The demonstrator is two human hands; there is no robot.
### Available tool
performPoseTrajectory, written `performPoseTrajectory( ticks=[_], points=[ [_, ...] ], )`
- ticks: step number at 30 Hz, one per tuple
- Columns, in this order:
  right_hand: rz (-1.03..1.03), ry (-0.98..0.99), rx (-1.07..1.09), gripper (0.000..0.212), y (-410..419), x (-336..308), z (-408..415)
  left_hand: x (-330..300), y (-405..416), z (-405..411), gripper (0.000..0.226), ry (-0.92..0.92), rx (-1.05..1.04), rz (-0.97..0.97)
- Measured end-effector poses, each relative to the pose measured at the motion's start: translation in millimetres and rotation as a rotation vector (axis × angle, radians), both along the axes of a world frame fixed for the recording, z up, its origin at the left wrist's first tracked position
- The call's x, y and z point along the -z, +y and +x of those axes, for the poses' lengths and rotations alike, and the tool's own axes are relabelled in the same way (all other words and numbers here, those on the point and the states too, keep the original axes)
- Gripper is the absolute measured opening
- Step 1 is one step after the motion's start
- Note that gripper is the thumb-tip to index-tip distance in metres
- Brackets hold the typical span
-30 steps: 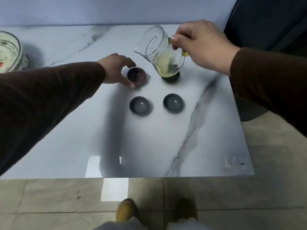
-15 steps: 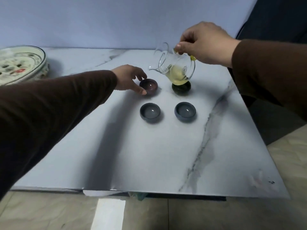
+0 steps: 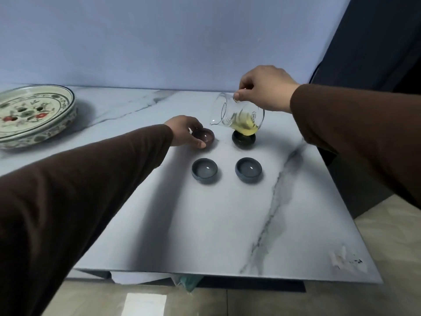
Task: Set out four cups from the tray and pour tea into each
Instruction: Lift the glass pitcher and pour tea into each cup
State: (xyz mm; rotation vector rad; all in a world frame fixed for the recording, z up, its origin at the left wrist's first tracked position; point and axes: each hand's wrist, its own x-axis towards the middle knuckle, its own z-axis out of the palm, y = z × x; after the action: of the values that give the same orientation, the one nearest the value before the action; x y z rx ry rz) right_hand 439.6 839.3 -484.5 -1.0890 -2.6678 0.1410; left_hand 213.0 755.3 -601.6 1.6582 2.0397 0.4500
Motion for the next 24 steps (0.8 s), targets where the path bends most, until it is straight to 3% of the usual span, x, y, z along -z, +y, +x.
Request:
performPoseTrajectory(
  ticks=[24],
  points=[
    [0.083,-0.171,-0.103,0.024,-6.9,-5.3,-38.2,-1.5,1.4,1.8,0.059,0.016,-0.001,-0.001]
  ],
)
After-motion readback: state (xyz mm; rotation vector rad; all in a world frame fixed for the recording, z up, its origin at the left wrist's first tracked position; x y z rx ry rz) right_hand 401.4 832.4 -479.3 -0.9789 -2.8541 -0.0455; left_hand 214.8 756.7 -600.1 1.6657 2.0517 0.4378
